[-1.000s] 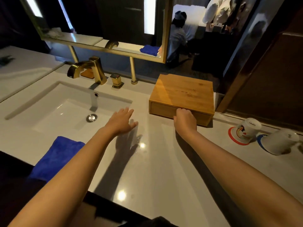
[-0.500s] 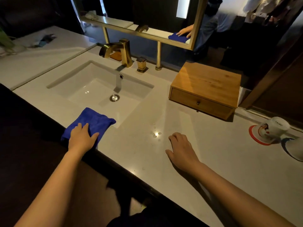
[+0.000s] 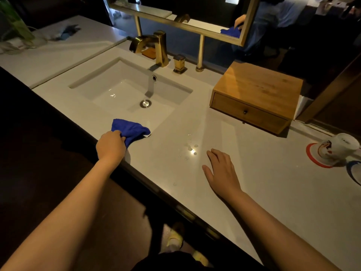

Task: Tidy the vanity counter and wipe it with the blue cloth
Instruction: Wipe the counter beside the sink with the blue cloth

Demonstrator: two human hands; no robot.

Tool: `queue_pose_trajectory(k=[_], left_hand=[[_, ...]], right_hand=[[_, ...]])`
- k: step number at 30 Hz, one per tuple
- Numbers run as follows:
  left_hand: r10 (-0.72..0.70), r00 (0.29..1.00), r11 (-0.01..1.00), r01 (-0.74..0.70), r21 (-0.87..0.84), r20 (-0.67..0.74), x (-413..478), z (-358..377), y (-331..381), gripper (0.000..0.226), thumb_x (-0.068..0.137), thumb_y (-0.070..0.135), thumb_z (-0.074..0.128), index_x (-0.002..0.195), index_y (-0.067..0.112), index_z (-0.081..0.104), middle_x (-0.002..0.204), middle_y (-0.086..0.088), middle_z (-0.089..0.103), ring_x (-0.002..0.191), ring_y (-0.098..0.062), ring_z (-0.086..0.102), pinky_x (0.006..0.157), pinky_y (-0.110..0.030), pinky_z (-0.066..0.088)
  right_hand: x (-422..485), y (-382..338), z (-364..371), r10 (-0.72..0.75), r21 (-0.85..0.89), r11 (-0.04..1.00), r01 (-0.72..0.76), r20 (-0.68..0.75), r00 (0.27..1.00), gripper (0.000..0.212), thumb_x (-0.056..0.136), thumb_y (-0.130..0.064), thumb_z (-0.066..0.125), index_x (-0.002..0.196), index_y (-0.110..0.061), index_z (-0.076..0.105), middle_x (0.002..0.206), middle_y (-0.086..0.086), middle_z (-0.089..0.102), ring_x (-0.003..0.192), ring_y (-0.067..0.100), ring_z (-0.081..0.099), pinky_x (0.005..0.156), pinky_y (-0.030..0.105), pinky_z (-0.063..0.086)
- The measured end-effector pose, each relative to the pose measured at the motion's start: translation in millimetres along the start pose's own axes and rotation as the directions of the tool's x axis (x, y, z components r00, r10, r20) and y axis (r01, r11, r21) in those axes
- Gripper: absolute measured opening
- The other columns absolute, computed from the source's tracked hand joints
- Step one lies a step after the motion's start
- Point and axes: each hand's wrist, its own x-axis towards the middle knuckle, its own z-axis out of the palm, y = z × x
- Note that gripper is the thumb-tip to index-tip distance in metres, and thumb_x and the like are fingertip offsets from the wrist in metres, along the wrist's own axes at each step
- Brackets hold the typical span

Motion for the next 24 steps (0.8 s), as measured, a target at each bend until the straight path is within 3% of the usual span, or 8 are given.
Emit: queue_pose_trajectory(k=[5, 10, 12, 14, 16, 18, 21, 24], left_hand=[[0.091, 0.990, 0.984, -0.105, -0.145, -0.105, -17.1, -6.4, 10.1, 0.020, 0.092, 0.018, 0.048, 0.089, 0.004, 0.063, 0.086, -0.018, 0.065, 0.074, -0.033, 0.057, 0.060, -0.037, 0.039], [0.204, 0.970, 0.964, -0.223, -0.146, -0.131, -29.1, -24.1, 33.0, 0.020, 0.092, 0.018, 0.048, 0.089, 0.008, 0.065, 0.084, -0.015, 0.065, 0.077, -0.031, 0.056, 0.061, -0.036, 0.037], [0.283, 0.952, 0.945, -0.297, -0.137, -0.117, -34.0, -32.9, 45.6, 0.021, 0.092, 0.018, 0.047, 0.091, 0.008, 0.065, 0.084, -0.015, 0.065, 0.078, -0.031, 0.055, 0.061, -0.037, 0.037], [0.380, 0.920, 0.909, -0.390, -0.149, -0.090, -39.6, -41.5, 60.4, 0.021, 0.091, 0.019, 0.048, 0.093, 0.008, 0.065, 0.083, -0.015, 0.064, 0.078, -0.030, 0.053, 0.061, -0.038, 0.038], [0.465, 0.881, 0.860, -0.472, -0.194, -0.084, -45.4, -50.7, 76.2, 0.019, 0.090, 0.019, 0.050, 0.095, 0.009, 0.066, 0.081, -0.014, 0.064, 0.077, -0.028, 0.051, 0.061, -0.039, 0.038], [0.512, 0.850, 0.805, -0.525, -0.278, -0.122, -50.8, -59.8, 90.6, 0.018, 0.087, 0.017, 0.053, 0.096, 0.011, 0.068, 0.080, -0.014, 0.066, 0.079, -0.029, 0.054, 0.063, -0.037, 0.039], [0.471, 0.860, 0.748, -0.507, -0.429, -0.196, -57.0, -72.5, 106.6, 0.018, 0.085, 0.018, 0.058, 0.099, 0.018, 0.070, 0.087, -0.005, 0.072, 0.081, -0.021, 0.061, 0.067, -0.027, 0.041], [0.393, 0.909, 0.685, -0.392, -0.615, -0.141, -62.1, -79.5, 115.6, 0.016, 0.083, 0.023, 0.062, 0.097, 0.023, 0.071, 0.085, 0.012, 0.070, 0.077, -0.002, 0.061, 0.069, -0.011, 0.044]], right_hand=[[1.1, 0.9, -0.9, -0.008, 0.014, 1.000, 0.008, -0.003, 1.000, 0.052, 0.095, -0.037, 0.041, 0.142, -0.015, 0.034, 0.148, 0.003, 0.035, 0.135, 0.018, 0.026, 0.109, 0.031, 0.027], [8.5, -6.5, -15.2, -0.004, 0.042, 0.999, 0.001, 0.052, 0.999, 0.050, 0.093, -0.036, 0.047, 0.136, -0.012, 0.037, 0.142, 0.006, 0.039, 0.130, 0.020, 0.032, 0.106, 0.033, 0.033], [14.7, -21.5, -28.6, -0.004, 0.185, 0.983, -0.007, 0.058, 0.998, 0.052, 0.092, -0.039, 0.050, 0.136, -0.015, 0.036, 0.141, 0.006, 0.040, 0.127, 0.019, 0.036, 0.104, 0.031, 0.036], [23.3, -44.4, -47.2, -0.148, 0.320, 0.936, 0.145, -0.015, 0.989, 0.054, 0.091, -0.040, 0.052, 0.137, -0.018, 0.035, 0.143, 0.005, 0.039, 0.130, 0.016, 0.034, 0.105, 0.025, 0.030], [34.6, -66.4, -65.9, -0.355, 0.361, 0.865, 0.349, -0.052, 0.934, 0.050, 0.090, -0.037, 0.052, 0.135, -0.018, 0.039, 0.139, 0.005, 0.046, 0.125, 0.013, 0.036, 0.102, 0.016, 0.024], [45.6, -78.3, -81.4, -0.455, 0.402, 0.811, 0.425, -0.024, 0.890, 0.041, 0.090, -0.028, 0.054, 0.129, -0.017, 0.047, 0.128, 0.005, 0.055, 0.113, 0.012, 0.046, 0.095, 0.012, 0.030], [53.8, -75.2, -96.8, -0.381, 0.460, 0.812, 0.359, -0.048, 0.923, 0.028, 0.088, -0.012, 0.056, 0.116, -0.015, 0.059, 0.111, 0.004, 0.065, 0.096, 0.010, 0.055, 0.080, 0.008, 0.037], [52.5, -68.6, -107.3, -0.263, 0.580, 0.768, 0.272, -0.101, 0.959, 0.023, 0.086, -0.004, 0.055, 0.103, -0.015, 0.067, 0.093, -0.001, 0.067, 0.083, 0.010, 0.060, 0.071, 0.008, 0.043]])
